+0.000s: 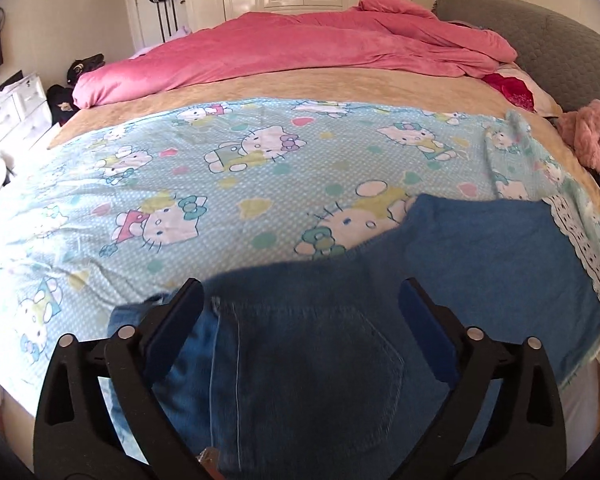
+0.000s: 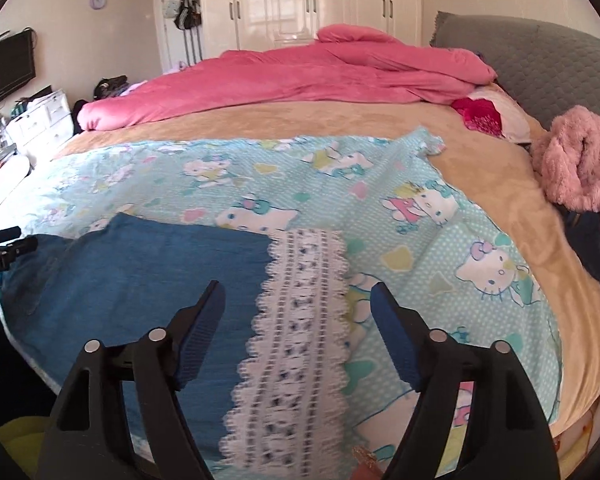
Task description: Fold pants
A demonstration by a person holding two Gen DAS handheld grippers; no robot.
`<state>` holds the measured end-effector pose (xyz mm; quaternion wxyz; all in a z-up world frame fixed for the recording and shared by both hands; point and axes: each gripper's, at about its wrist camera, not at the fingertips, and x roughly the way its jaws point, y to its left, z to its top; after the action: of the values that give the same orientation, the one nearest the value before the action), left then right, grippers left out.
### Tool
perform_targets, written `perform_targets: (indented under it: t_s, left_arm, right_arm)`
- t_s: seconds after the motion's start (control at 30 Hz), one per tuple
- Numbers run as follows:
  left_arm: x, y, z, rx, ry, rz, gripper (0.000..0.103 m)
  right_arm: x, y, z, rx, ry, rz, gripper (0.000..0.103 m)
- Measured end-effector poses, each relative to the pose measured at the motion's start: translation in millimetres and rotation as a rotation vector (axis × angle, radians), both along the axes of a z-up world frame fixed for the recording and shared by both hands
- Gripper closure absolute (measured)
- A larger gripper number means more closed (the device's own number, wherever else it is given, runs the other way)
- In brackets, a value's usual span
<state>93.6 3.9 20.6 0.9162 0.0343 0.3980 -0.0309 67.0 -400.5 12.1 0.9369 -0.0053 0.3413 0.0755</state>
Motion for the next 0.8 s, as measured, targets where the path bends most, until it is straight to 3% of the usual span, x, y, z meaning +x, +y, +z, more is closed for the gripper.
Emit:
perform_targets:
  t_s: [0.17,0.2,0.23,0.4,0.63,0.8]
  left_arm:
    - [-8.3,-8.3,2.4,0.019,0.003,-0.024,0.01]
    - [-10.3,-8.9,2.6,0.013,0.003,-0.025,0.01]
    - [-12.7,-9.5,3.0,0.004,0.004,-0.027,0.01]
    - [-21.3,-17.3,-3.5,0.021,0.024,-0.047,0.01]
    - [-22.6,-24.4,-29.8,0.056,0.076,-0.043,0.01]
    - [-21.5,-12.8,-55.5,0.107,0.126,-0.036,0.008]
  right_arm:
    - [-2.9,21.3,9.1,-0.01,-0.011,0.029,0.028]
    - [-3.6,23.4,10.6,-0.007,-0.015,0.037,0.024]
    - [-6.1,27.6,12.2,-0.008,-0.019,0.045,0.014]
    - [-15.1,46.1,9.4,-0.042,-0.026,0.069,0.014]
    - [-15.6,77.3,-12.3,-0.033,0.037,0.133,0.014]
    - [-15.0,87.3,-38.1,-0.181,0.12,0.074,0.014]
